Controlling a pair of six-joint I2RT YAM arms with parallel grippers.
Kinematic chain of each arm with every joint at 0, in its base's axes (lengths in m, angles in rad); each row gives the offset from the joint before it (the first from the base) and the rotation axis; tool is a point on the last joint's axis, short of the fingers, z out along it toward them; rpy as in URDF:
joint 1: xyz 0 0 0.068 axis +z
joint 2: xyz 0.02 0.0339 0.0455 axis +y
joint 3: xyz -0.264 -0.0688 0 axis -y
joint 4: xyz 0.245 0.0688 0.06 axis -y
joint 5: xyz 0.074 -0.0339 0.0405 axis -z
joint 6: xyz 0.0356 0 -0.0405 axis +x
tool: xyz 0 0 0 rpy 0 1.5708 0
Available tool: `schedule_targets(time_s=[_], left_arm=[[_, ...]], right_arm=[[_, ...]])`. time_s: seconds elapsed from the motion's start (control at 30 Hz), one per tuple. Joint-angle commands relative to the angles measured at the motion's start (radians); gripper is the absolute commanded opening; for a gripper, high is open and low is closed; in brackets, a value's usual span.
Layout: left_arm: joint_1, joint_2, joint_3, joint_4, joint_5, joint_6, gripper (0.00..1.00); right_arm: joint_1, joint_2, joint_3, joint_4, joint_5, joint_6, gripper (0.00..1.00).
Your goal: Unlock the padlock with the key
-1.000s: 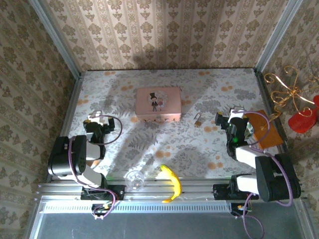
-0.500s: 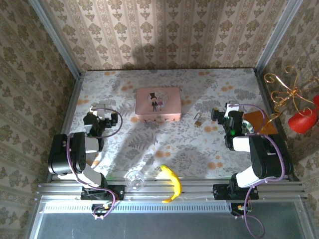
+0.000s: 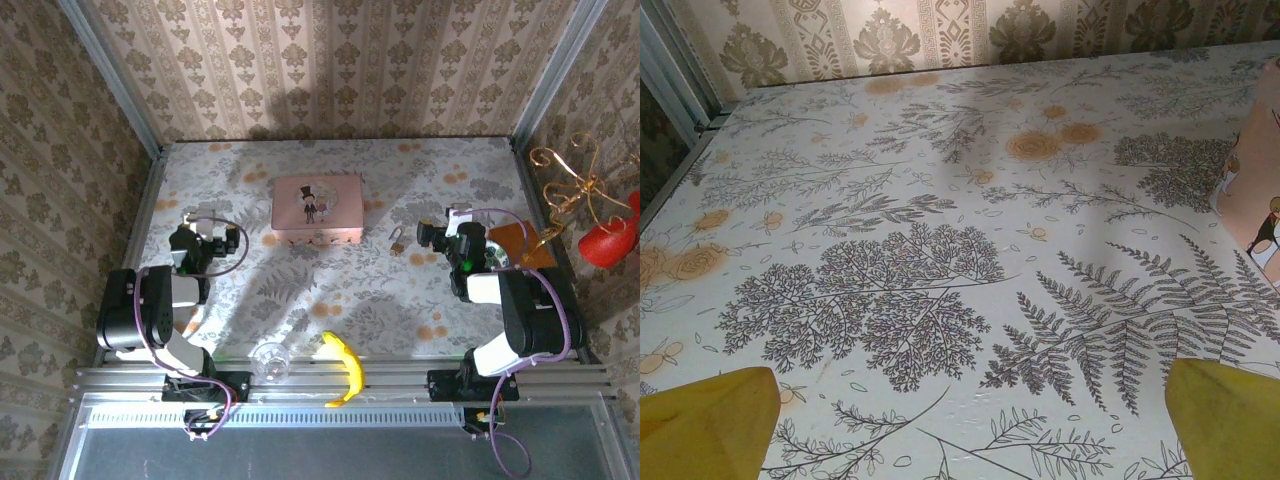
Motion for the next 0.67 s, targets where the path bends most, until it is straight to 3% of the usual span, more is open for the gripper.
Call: schedule_targets(time_s=[0.0, 0.63], left_arm=[[-0.013, -0.008, -0.001, -0.008, 0.006, 0.029, 1.00], [-0.018, -0.008, 0.003, -0.013, -0.021, 0.026, 1.00]], right_arm=[[-0.002, 0.007, 0.013, 0.004, 0.002, -0.016, 1.00], [-0.002, 0.007, 0.013, 0.005, 0.002, -0.016, 1.00]])
